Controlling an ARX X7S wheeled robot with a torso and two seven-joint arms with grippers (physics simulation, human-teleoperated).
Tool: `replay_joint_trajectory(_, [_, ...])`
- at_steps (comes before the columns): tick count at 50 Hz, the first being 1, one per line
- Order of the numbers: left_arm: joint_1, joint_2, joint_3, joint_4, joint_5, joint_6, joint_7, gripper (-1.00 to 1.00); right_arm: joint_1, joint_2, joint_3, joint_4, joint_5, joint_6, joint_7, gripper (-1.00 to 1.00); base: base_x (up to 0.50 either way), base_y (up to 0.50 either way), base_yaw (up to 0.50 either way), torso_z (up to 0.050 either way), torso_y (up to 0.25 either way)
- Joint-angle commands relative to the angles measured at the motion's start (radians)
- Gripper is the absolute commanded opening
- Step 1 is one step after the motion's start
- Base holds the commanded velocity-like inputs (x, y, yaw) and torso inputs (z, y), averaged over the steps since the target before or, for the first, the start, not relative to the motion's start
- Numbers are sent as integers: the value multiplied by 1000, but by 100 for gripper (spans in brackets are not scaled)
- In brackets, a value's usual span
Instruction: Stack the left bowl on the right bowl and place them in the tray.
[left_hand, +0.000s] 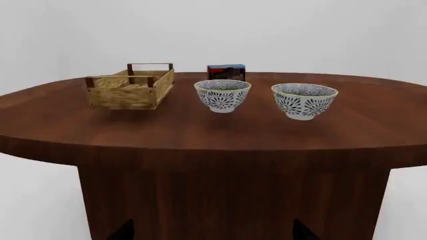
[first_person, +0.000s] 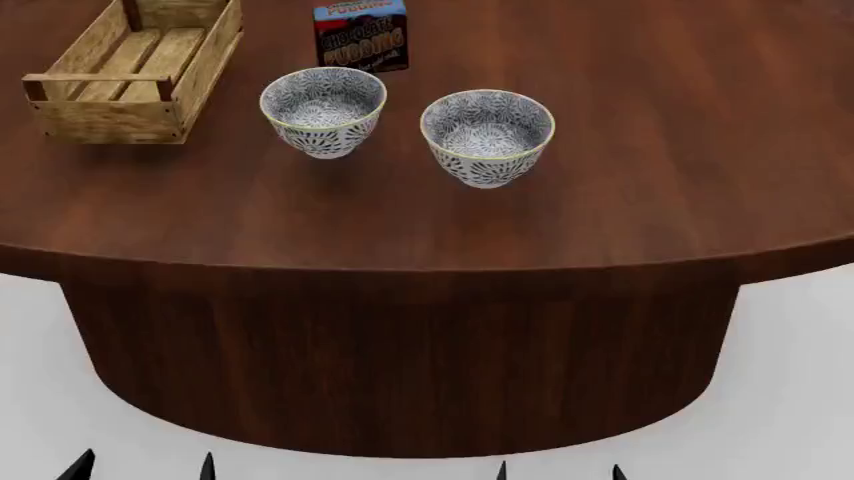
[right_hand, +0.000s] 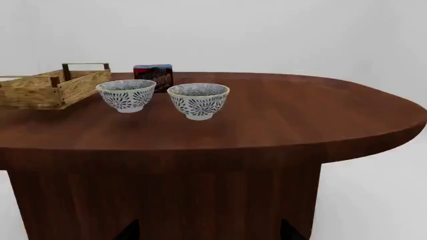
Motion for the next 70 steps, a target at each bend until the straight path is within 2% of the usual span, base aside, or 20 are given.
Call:
replay_joint_trajectory(1, [4,-9,10,14,-9,-10,-10,100,-1,25,-31,-6,25,4,31,100,0,0,0,0,0])
replay_joint_trajectory(8, [24,-56,5,249,22,-190,-76,100,3,60,-68,-267,-53,297,94,100,0,0,0,0,0])
replay_joint_trajectory(10, [25,-71,9,301,88,-230,-119,100,24,72,-73,-335,-76,410,101,100,0,0,0,0,0])
replay_joint_trajectory(15, [-10,-95,-14,465,103,-441,-123,100,75,104,-77,-450,-80,596,71,100,0,0,0,0,0])
replay_joint_trajectory(17, [-27,-101,-22,516,103,-512,-120,100,85,114,-69,-461,-71,609,63,100,0,0,0,0,0])
replay_joint_trajectory(21, [-52,-125,-15,589,127,-580,-122,100,116,135,-45,-548,-68,730,49,100,0,0,0,0,0])
replay_joint_trajectory(25, [-89,-115,-75,673,38,-715,-64,100,138,159,-24,-657,-73,855,38,100,0,0,0,0,0])
replay_joint_trajectory(29, [-99,-152,-23,732,95,-788,-75,100,153,184,-14,-746,-77,946,24,100,0,0,0,0,0])
replay_joint_trajectory(37, [-105,-202,57,839,144,-867,-63,100,180,194,0,-842,-80,1025,26,100,0,0,0,0,0])
replay_joint_trajectory(43, [-104,-200,39,910,135,-911,-55,100,213,221,-45,-914,-138,1113,68,100,0,250,0,0,0])
replay_joint_trajectory(52, [-107,-207,64,931,145,-928,-61,100,231,230,-93,-941,-145,1137,73,100,0,500,0,0,0])
replay_joint_trajectory(70, [-119,-224,95,944,161,-940,-73,100,213,230,-78,-945,-131,1116,67,100,0,500,0,0,0])
